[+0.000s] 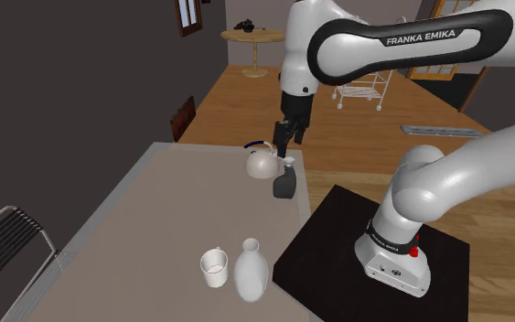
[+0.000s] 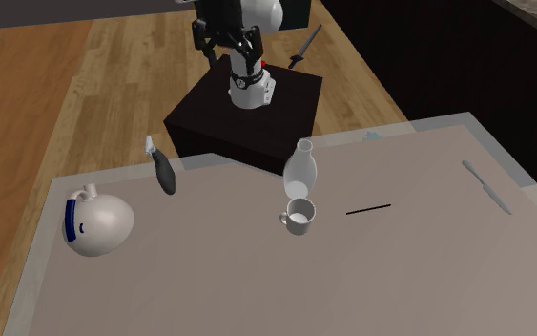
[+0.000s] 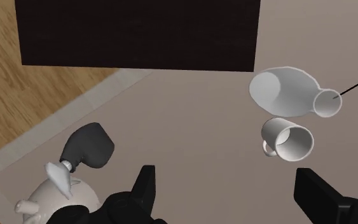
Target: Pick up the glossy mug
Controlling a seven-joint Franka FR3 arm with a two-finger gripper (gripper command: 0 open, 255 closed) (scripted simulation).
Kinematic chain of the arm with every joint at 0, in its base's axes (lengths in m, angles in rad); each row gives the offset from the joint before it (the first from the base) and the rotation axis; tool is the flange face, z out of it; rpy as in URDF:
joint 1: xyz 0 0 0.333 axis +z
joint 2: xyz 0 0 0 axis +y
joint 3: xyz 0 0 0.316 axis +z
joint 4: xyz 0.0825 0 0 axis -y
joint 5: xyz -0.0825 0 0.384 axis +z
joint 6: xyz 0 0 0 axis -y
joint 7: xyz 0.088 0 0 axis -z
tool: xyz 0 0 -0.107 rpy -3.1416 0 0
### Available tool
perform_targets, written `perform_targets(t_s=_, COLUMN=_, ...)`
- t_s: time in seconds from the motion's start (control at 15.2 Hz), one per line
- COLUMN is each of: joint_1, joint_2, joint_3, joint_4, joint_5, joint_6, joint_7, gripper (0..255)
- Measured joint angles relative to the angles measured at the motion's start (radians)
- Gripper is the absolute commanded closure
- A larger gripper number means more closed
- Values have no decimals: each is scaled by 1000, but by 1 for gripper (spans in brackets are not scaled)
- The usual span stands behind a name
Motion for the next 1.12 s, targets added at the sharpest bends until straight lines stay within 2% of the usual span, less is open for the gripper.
perform_targets(t_s=0.4, joint_1=23, joint_2=121, joint_3=127, joint_4=-53, joint_5=48, joint_6=190, joint_7=108, gripper=0)
perform_targets(t_s=0.66, joint_1=22, joint_2=248, joint_3=218, joint_4=-56, joint_5=56, joint_6=330, joint_7=188, gripper=0)
perform_targets(t_s=0.92, joint_1=8, joint_2=388, joint_3=308, joint_4=-47, joint_5=31, joint_6=466, joint_7=281, gripper=0)
perform_targets(t_s=1.12, joint_1=-16, joint_2=508, joint_3=374, joint_4=-16, joint_5=-28, joint_6=551, joint_7=373, gripper=0)
